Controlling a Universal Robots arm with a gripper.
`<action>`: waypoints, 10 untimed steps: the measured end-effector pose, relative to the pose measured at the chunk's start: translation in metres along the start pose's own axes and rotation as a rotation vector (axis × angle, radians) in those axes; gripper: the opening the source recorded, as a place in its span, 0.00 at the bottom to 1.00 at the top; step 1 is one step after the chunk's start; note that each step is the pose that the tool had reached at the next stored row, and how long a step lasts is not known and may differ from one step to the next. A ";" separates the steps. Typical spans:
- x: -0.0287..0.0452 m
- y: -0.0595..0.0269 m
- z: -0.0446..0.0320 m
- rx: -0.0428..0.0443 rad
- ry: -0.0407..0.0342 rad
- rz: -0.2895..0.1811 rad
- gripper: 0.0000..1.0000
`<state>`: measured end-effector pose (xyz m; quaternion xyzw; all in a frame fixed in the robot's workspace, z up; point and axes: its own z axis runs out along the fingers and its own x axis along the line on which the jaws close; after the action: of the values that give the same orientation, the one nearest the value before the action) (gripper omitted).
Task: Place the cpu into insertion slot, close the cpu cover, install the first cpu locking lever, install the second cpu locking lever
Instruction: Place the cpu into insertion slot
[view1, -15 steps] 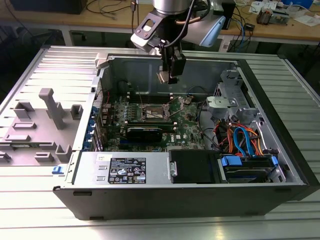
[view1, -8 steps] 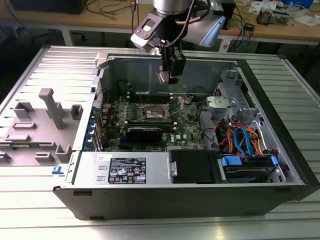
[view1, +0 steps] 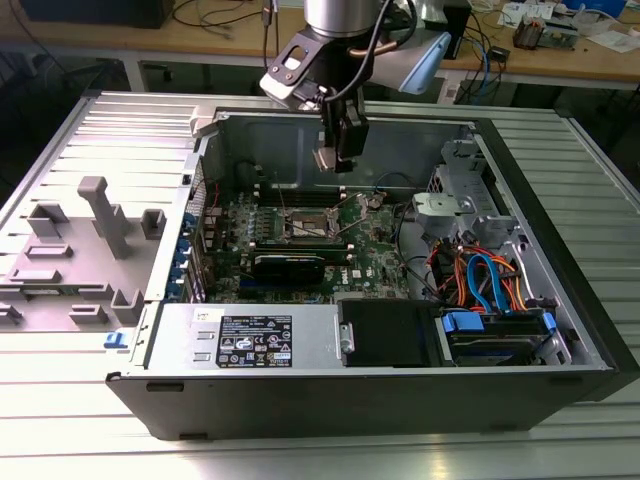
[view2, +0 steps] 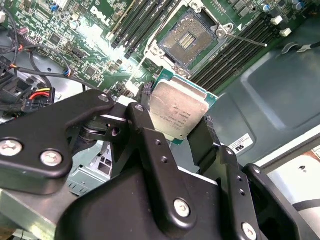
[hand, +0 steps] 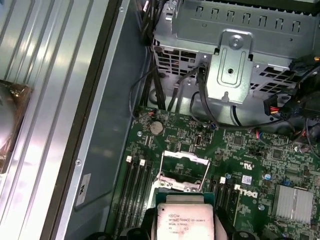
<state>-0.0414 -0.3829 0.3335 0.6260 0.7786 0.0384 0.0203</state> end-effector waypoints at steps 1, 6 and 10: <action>0.0006 -0.0008 0.0011 0.0001 -0.0001 0.000 0.55; 0.0027 -0.0073 0.0017 0.0001 -0.0001 0.000 0.55; 0.0038 -0.0106 0.0019 0.0000 0.0000 0.000 0.55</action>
<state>-0.0524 -0.3814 0.3307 0.6260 0.7786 0.0384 0.0203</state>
